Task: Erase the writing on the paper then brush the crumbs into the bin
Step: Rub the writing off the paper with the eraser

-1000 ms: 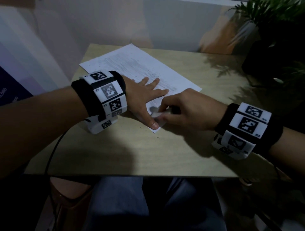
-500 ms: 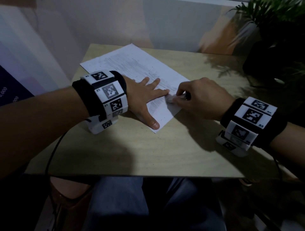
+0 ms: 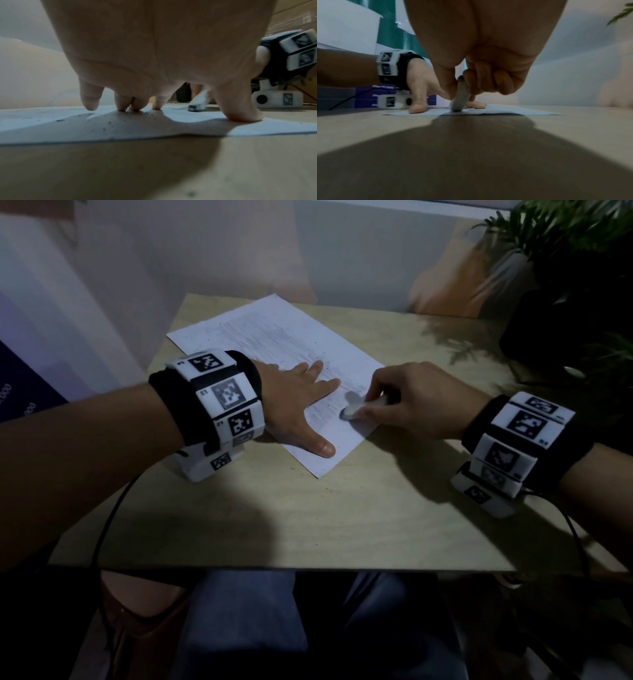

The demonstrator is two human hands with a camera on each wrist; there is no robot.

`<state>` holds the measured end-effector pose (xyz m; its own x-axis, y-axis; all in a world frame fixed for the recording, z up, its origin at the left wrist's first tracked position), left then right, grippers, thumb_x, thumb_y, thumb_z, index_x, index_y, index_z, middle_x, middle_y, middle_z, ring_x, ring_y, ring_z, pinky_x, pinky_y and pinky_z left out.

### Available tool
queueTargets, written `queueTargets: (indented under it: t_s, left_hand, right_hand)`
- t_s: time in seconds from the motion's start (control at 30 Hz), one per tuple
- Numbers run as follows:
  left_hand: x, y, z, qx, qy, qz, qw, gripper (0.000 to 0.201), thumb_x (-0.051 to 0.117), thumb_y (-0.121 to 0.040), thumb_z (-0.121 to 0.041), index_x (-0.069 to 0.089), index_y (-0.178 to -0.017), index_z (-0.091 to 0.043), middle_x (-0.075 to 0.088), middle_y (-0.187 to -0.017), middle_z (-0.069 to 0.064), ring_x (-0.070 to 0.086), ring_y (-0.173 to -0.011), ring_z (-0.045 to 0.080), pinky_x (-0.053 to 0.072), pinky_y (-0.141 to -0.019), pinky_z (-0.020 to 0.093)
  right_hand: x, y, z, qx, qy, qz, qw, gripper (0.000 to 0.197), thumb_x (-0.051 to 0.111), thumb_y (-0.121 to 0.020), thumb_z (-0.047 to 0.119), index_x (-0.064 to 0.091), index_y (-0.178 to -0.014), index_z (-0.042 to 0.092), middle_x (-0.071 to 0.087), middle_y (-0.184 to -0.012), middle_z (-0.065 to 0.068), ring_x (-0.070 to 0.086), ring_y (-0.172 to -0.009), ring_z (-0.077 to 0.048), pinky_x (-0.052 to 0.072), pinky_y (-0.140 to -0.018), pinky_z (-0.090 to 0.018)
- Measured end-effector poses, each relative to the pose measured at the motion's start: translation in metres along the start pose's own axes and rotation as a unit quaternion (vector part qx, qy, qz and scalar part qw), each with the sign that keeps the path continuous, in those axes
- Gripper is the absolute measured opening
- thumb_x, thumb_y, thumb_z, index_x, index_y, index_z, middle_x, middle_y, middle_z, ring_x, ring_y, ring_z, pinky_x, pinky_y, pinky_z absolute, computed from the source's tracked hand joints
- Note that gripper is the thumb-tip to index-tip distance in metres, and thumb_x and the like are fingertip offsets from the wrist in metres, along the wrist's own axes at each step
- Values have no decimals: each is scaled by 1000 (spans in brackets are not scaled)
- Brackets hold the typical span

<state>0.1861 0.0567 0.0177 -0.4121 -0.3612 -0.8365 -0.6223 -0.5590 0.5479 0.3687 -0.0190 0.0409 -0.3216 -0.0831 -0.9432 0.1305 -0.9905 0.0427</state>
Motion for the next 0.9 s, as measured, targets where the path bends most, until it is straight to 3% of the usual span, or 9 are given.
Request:
queueTargets:
  t_s: [0.13, 0.3, 0.43, 0.5, 0.6, 0.67, 0.8, 0.9]
  left_hand:
    - [0, 1, 1, 2, 3, 2, 1000, 141, 31, -45, -100, -19, -159, -33, -28, -167, 1, -15, -157, 20, 2, -126, 54]
    - [0, -2, 2, 3, 2, 10, 1000, 143, 32, -45, -102, -22, -158, -34, -30, -166, 0, -17, -156, 22, 8, -125, 60]
    - [1, -4, 4, 7, 4, 15, 1000, 149, 28, -36, -106, -22, -158, -34, -31, -166, 0, -18, -156, 22, 9, -124, 61]
    - [2, -4, 4, 9, 2, 14, 1000, 151, 26, -35, -107, -22, -158, -34, -31, -166, 0, -18, -156, 22, 9, -124, 61]
    - [2, -5, 4, 8, 3, 15, 1000, 148, 29, -38, -105, -22, -158, -34, -31, -166, 0, -18, -156, 22, 9, -124, 60]
    - [1, -4, 4, 6, 5, 18, 1000, 148, 30, -39, -104, -22, -158, -34, -32, -165, 0, -18, -156, 22, 9, -125, 60]
    - [0, -2, 3, 5, 4, 19, 1000, 145, 32, -42, -103, -22, -158, -34, -31, -165, 0, -18, -156, 21, 9, -124, 61]
    - [0, -2, 3, 5, 5, 21, 1000, 141, 36, -49, -99, -22, -158, -33, -32, -165, 0, -19, -155, 21, 7, -125, 60]
  right_hand:
    - [-7, -8, -12, 26, 70, -93, 993, 41, 64, -88, 59, 64, -86, 17, 65, -79, -2, 58, -76, -27, 48, -68, -41]
    - [6, 4, 13, -69, 1, 13, 998, 34, 63, -86, 58, 67, -88, 24, 60, -70, 11, 55, -65, -9, 42, -62, -28]
    - [-3, -8, -5, -7, 53, -53, 997, 42, 63, -85, 62, 67, -86, 21, 63, -76, 4, 56, -71, -20, 41, -63, -35]
    - [-4, -8, -6, -11, 70, -75, 995, 43, 61, -89, 61, 64, -84, 18, 61, -73, 2, 56, -69, -24, 44, -62, -38]
    - [4, 5, 10, -80, 29, -11, 996, 37, 59, -86, 59, 66, -87, 22, 58, -68, 10, 54, -62, -10, 43, -62, -31]
    - [5, 8, 9, -76, 3, 19, 997, 36, 62, -83, 61, 67, -89, 26, 58, -68, 13, 54, -64, -6, 40, -61, -22]
    - [-4, -6, -13, -25, 59, -70, 996, 37, 65, -88, 55, 68, -89, 18, 63, -76, 0, 56, -71, -24, 39, -62, -35]
    - [0, -2, -5, -64, 62, -74, 993, 33, 62, -90, 51, 68, -90, 18, 60, -73, 1, 57, -70, -27, 42, -63, -36]
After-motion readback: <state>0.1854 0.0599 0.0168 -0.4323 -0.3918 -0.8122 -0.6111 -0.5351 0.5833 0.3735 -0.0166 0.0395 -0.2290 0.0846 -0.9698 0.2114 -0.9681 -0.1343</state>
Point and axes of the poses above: each hand's wrist, its own y-axis away from the middle knuckle, its own x-axis out of the palm, z = x × y, the point moved 3 cm from there along -y, towards the middle knuckle
